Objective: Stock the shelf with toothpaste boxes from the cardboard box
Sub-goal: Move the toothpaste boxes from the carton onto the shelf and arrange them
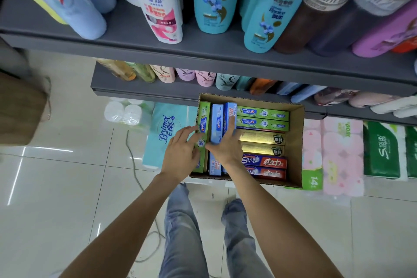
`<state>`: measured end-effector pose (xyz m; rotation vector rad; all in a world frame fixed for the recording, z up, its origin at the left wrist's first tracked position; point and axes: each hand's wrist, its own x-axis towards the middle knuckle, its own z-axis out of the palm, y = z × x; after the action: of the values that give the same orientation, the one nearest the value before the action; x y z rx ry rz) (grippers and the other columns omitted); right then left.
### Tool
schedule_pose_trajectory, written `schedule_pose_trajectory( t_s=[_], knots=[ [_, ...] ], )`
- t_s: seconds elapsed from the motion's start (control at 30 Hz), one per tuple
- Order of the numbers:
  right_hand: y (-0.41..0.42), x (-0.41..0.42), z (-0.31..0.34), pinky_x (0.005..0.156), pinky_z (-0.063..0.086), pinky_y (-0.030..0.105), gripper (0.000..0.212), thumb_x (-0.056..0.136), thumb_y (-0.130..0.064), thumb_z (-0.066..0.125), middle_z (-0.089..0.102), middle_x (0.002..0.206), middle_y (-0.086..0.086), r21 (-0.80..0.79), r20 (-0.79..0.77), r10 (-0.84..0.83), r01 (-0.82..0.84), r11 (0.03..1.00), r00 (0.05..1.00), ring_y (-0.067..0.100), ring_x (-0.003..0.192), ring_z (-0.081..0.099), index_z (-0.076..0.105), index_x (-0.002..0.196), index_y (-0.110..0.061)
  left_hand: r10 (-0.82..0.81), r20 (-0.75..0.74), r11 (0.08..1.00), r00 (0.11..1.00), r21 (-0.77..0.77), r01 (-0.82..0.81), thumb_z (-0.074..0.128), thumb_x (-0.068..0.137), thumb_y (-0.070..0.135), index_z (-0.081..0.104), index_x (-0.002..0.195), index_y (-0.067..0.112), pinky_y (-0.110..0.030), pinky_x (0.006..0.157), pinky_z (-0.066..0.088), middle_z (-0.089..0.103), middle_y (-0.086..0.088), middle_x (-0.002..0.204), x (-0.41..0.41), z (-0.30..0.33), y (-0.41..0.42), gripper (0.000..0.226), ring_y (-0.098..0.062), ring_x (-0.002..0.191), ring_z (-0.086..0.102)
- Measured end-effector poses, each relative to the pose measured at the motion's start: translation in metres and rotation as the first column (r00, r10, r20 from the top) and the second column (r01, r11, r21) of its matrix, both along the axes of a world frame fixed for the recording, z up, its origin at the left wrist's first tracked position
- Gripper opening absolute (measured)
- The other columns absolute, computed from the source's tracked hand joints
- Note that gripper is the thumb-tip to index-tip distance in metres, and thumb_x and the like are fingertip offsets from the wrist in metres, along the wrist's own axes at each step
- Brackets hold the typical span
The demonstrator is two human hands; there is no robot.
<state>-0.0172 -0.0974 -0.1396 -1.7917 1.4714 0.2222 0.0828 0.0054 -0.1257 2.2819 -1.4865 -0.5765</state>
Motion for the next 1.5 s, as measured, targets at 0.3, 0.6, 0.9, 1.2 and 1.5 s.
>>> schedule_pose_trajectory(
  t_s=[0.3, 0.6, 0.9, 1.2, 1.5],
  knots=[
    [-0.01, -0.028, 0.02, 0.086, 0.05, 0.035, 0.103, 0.065, -0.03, 0.075, 0.041, 0.139, 0.001, 0.203, 0.318, -0.293, 0.237, 0.95, 0.902, 0.023, 0.121, 0.051, 0.015, 0.148, -0.032, 0.281, -0.432, 0.959, 0.857, 0.109, -0.26, 0.054, 0.093, 0.02, 0.046, 0.135, 0.021, -0.028, 0.093, 0.042, 0.049, -0.001, 0.132, -0.005, 0.05, -0.02, 0.043, -0.018, 0.114, 0.053],
    [-0.012, -0.064, 0.166, 0.092, 0.052, 0.038, 0.089, 0.072, -0.021, 0.076, 0.043, 0.144, -0.011, 0.091, 0.765, -0.188, 0.186, 0.978, 0.616, 0.009, 0.126, 0.049, 0.027, 0.144, -0.038, 0.135, -0.89, 0.948, 0.435, -0.012, -0.318, 0.055, 0.092, 0.021, 0.014, 0.147, 0.036, -0.011, 0.089, 0.047, 0.05, 0.018, 0.133, -0.051, 0.181, -0.059, 0.07, 0.002, 0.117, 0.053],
    [-0.026, -0.07, 0.258, 0.076, 0.051, 0.018, 0.064, 0.081, -0.001, 0.067, 0.058, 0.127, 0.002, 0.182, 0.859, -0.158, -0.002, 0.983, 0.487, 0.003, 0.094, 0.065, 0.04, 0.136, -0.02, 0.013, -0.855, 0.891, 0.518, -0.226, -0.395, 0.074, 0.076, 0.028, 0.044, 0.134, 0.032, -0.042, 0.095, 0.049, 0.064, 0.007, 0.123, -0.043, 0.256, -0.045, 0.065, -0.015, 0.112, 0.061],
    [-0.052, -0.078, 0.329, 0.072, 0.053, 0.021, 0.06, 0.077, -0.013, 0.063, 0.071, 0.106, -0.008, 0.112, 0.905, -0.074, -0.067, 0.991, 0.418, 0.011, 0.085, 0.069, 0.048, 0.135, -0.017, 0.031, -0.981, 0.881, 0.193, -0.064, -0.469, 0.063, 0.075, 0.02, 0.06, 0.099, 0.014, -0.02, 0.044, 0.051, 0.071, -0.003, 0.068, -0.008, 0.302, -0.033, 0.025, -0.013, 0.05, 0.065],
    [-0.112, -0.053, 0.42, 0.076, 0.05, 0.015, 0.056, 0.081, -0.013, 0.071, 0.065, 0.106, -0.02, -0.437, 0.761, 0.358, 0.019, 0.899, 0.54, -0.008, 0.086, 0.062, 0.05, 0.13, -0.029, -0.088, -0.88, 0.87, 0.467, -0.296, -0.394, 0.048, 0.091, 0.02, 0.061, 0.105, 0.024, -0.018, 0.05, 0.052, 0.074, 0.002, 0.075, 0.061, 0.361, -0.036, 0.019, -0.005, 0.055, 0.065]
  ],
)
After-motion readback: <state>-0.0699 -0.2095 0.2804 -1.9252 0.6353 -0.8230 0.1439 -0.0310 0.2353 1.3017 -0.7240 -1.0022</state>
